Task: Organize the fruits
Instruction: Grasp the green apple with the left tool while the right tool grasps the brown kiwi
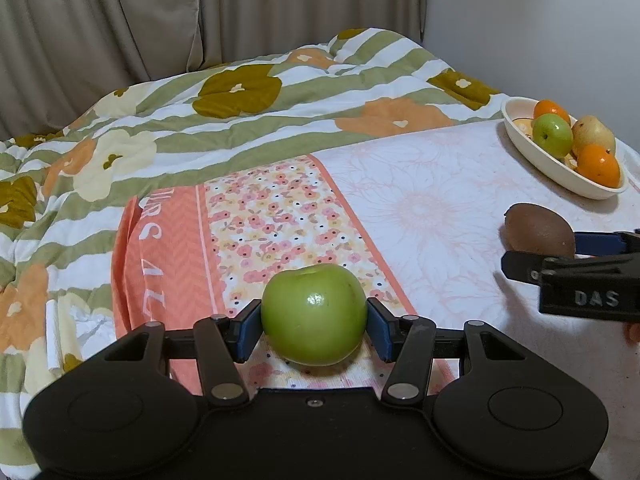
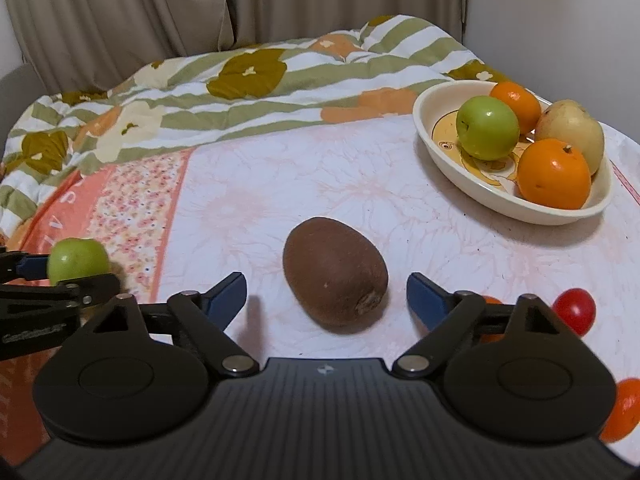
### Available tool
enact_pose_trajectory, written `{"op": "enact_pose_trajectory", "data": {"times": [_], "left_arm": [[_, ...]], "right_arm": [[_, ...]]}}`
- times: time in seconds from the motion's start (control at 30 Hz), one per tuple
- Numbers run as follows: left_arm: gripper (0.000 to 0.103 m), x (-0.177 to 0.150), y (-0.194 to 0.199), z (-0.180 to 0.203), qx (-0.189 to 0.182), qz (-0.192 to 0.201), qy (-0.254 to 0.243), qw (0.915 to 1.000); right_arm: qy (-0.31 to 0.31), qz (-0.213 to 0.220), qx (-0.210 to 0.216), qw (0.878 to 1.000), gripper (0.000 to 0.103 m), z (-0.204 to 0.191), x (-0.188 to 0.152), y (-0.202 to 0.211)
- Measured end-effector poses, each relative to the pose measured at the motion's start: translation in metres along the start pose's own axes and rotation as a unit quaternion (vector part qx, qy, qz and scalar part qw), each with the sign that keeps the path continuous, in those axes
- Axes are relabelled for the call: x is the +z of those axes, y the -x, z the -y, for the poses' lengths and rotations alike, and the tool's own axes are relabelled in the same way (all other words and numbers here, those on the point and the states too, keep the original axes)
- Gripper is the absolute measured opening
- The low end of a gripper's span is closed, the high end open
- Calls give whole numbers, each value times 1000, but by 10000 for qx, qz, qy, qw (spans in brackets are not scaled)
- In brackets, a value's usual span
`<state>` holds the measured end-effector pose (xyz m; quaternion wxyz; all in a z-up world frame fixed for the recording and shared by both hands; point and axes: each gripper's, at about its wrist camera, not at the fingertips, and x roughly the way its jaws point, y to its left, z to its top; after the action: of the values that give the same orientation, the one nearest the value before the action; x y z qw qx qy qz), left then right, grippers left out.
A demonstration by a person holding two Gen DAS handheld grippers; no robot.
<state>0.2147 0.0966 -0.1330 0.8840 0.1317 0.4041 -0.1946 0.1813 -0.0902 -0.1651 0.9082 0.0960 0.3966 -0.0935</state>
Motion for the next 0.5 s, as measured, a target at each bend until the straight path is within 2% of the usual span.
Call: {"op": "enact_pose_trajectory", "data": {"times": [0.17, 0.3, 0.5], "left_arm": [[59, -1, 2, 1, -10, -5, 4, 10000], [59, -4, 4, 4, -17, -7, 48, 10000], [59, -7, 9, 7, 10, -18, 115, 9999]], "right_arm": [[110, -17, -24, 9999, 93, 2, 2, -9], [151, 15, 61, 9999, 93, 3, 3, -11], [295, 42, 147, 9994, 79, 3, 4, -12]]}}
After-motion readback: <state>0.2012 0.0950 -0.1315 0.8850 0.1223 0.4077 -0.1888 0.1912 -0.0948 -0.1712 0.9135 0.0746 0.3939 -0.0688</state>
